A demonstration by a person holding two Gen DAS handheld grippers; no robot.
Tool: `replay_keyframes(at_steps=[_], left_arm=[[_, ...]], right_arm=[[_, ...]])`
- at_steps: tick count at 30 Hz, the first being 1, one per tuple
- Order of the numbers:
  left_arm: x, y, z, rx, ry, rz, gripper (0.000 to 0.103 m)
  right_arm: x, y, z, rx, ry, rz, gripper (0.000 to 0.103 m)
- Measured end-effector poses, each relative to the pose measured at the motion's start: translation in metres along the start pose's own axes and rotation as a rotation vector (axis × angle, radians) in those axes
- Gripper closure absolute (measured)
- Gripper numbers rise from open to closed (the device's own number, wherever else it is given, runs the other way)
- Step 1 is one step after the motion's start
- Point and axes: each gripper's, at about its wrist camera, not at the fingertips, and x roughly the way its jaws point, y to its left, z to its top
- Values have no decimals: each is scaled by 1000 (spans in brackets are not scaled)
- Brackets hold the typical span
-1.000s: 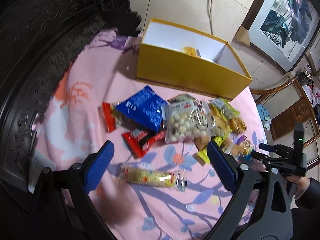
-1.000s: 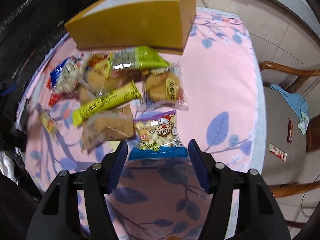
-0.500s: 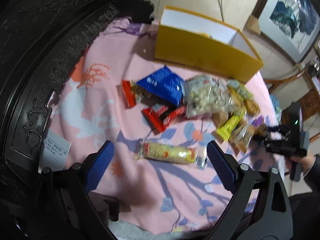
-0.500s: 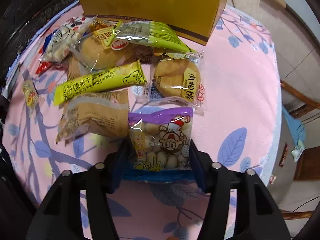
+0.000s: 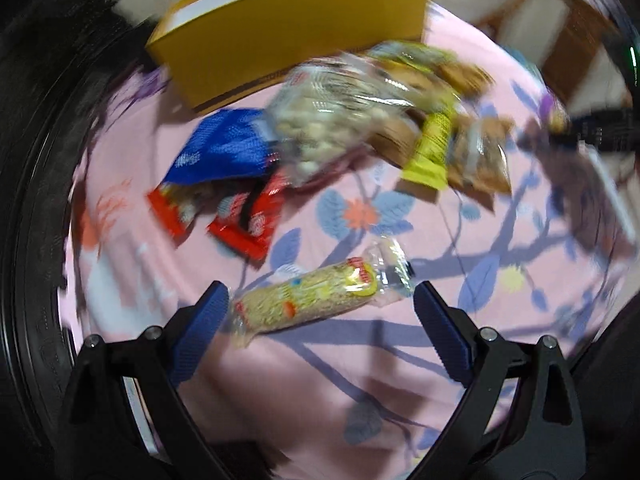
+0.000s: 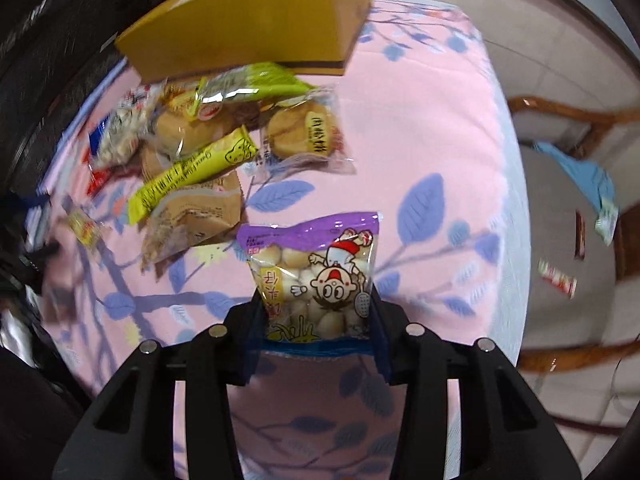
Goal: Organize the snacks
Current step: 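Grasp the purple egg-biscuit bag with the right tool while the left tool grasps the green cereal bar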
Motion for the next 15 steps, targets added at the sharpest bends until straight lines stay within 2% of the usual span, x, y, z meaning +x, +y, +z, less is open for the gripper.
replay_keyframes(at_steps=[3, 6, 12, 15], left_arm=[[11, -9, 0, 105, 18, -29, 8], [23, -10, -1, 149, 48, -43, 8], [44, -6, -4, 197, 105, -56, 8], [52, -3, -3, 185, 146, -82, 7]], right_arm=[[-12, -1, -5, 42, -25, 27, 58], [-19, 4, -9, 66, -35, 64, 58], [-28, 15, -17, 91, -45, 99, 58], [-33, 18, -19, 105, -55, 107, 58]])
